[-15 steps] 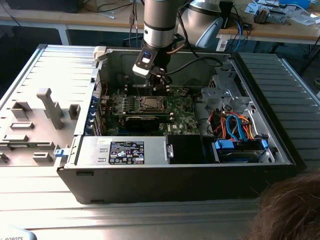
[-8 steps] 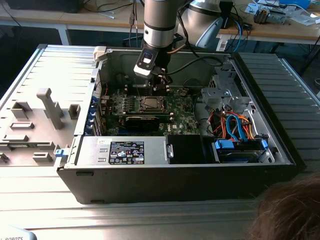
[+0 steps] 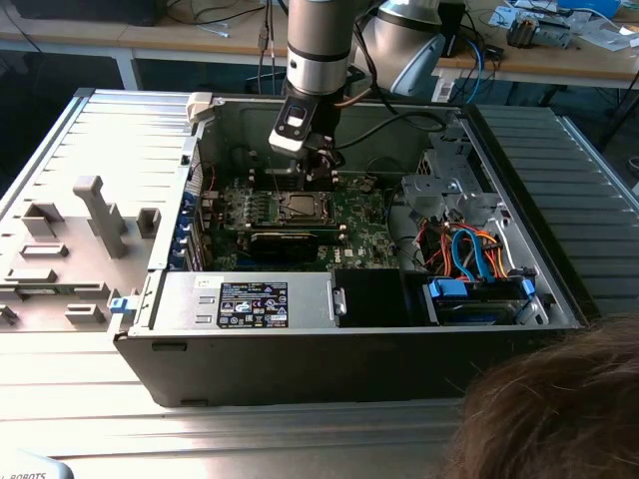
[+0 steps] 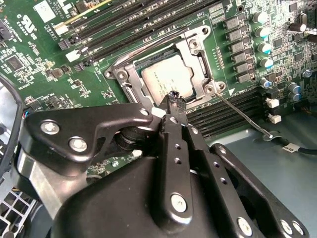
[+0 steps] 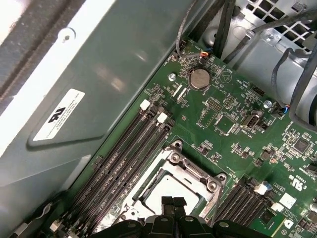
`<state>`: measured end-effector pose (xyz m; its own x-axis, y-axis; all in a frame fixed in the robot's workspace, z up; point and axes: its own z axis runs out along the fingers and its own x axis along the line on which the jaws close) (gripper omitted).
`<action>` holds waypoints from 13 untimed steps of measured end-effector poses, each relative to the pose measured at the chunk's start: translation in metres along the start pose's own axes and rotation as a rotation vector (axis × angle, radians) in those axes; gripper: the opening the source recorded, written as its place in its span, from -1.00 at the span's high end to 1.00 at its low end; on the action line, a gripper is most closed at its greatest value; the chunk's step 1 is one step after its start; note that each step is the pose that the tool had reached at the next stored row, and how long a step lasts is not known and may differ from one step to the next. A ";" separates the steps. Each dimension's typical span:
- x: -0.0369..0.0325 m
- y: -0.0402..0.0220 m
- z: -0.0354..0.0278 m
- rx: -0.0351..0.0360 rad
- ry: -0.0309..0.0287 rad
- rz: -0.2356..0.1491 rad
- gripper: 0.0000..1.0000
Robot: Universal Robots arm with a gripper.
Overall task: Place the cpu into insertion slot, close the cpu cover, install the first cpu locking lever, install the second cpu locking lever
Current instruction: 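Install the first cpu locking lever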
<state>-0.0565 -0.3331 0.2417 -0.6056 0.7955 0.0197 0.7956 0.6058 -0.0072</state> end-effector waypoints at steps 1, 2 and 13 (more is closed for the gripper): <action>0.0000 0.0000 0.0000 0.0002 -0.0001 -0.008 0.79; 0.0000 0.0000 0.0000 0.0002 -0.0001 -0.012 0.79; 0.0000 0.0000 0.0000 0.0010 -0.0003 -0.049 0.79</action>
<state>-0.0565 -0.3331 0.2417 -0.6442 0.7646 0.0197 0.7647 0.6444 -0.0072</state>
